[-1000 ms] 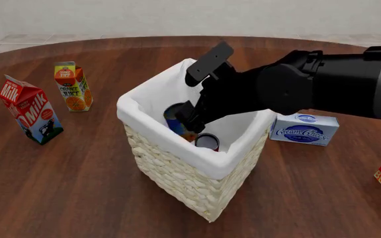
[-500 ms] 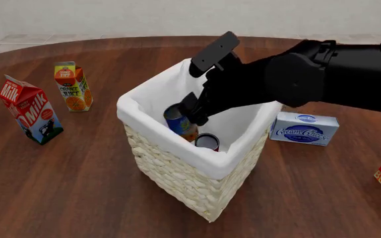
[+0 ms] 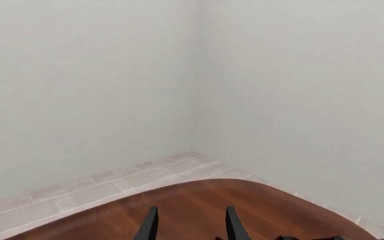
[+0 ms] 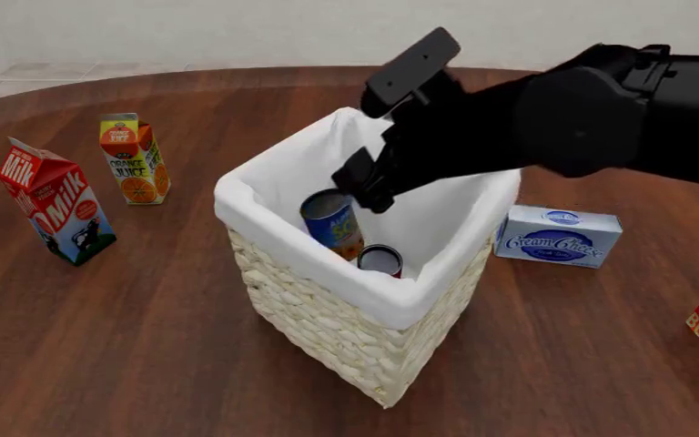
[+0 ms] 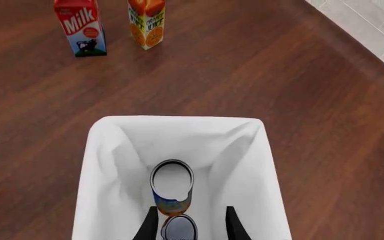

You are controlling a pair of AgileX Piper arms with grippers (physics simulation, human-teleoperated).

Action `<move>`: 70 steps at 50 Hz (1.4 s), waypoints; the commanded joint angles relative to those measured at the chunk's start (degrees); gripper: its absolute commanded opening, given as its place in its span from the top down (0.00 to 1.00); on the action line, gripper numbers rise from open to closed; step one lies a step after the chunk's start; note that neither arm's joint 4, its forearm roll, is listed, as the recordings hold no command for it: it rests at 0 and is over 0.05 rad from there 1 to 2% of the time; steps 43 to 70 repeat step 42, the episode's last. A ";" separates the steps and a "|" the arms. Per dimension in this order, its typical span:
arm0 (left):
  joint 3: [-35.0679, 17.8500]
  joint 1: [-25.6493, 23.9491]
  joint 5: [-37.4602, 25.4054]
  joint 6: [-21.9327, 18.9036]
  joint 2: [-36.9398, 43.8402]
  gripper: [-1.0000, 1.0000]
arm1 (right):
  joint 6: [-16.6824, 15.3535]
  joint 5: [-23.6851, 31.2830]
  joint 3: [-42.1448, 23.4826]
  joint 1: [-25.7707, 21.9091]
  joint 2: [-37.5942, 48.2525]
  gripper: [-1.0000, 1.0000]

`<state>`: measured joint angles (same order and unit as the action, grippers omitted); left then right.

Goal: Pick up the alphabet soup and the tomato sauce, and put them in the basket.

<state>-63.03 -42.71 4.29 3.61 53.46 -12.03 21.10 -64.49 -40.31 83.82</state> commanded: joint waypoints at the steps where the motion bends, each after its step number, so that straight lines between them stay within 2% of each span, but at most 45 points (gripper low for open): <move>1: -0.50 -0.16 -0.40 -0.32 0.04 0.00 | -0.38 0.58 0.05 0.27 -1.43 0.00; 42: -1.54 -0.96 -1.71 -1.07 -0.30 0.00 | -0.76 2.59 0.74 0.94 -7.42 0.00; 70: -1.54 -0.96 -1.71 -1.07 -0.30 0.00 | -0.76 2.59 0.74 0.94 -7.42 0.00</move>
